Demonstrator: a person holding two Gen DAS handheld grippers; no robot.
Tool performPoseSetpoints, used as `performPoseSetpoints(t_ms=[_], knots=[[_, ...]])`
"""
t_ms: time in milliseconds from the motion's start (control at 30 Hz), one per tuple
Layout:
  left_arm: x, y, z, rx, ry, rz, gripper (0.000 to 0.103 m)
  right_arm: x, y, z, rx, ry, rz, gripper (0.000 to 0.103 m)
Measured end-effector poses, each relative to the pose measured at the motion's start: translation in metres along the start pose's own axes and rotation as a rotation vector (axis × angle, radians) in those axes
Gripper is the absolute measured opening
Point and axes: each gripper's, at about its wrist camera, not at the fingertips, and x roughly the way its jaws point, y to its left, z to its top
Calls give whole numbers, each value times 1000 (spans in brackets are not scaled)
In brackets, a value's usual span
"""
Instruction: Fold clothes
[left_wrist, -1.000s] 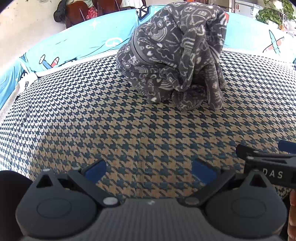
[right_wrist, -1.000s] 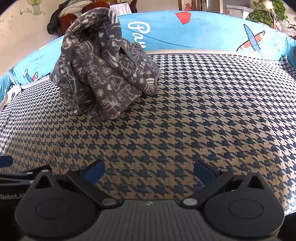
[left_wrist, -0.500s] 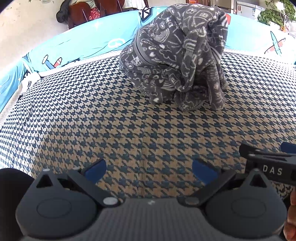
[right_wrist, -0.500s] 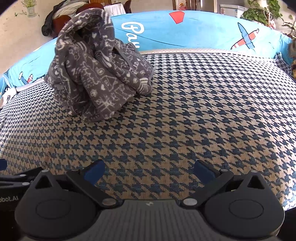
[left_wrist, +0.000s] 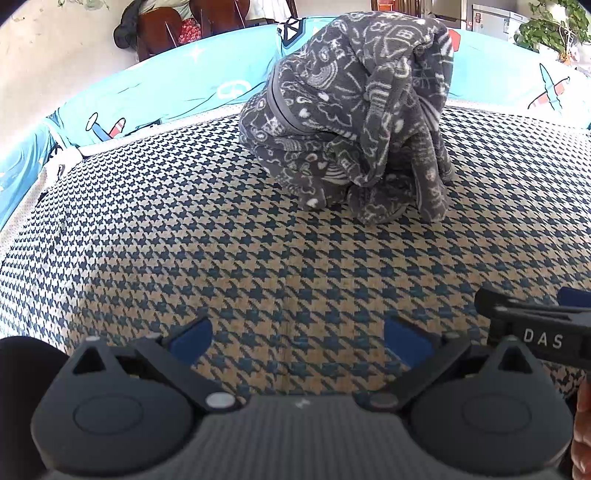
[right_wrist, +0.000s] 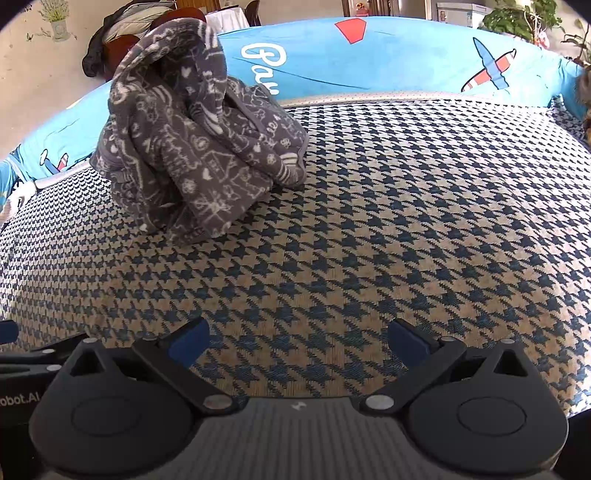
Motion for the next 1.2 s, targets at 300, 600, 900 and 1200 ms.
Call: performPoseSetpoints(t_ms=[300,600,900,1200], knots=[[2,-1,0,-2,6,-8,103,2,-1,1,23,0,35,103],[1,-1,-1,-10,0,2,103,-1,-7,1,86,-12,53,103],[0,-1,-2,-23,9,-20,103,-2,-4,-1,57,-30,42,103],[0,0,-4,-48,24,-67,103,-5,-7,-1,64,-58,28,103]])
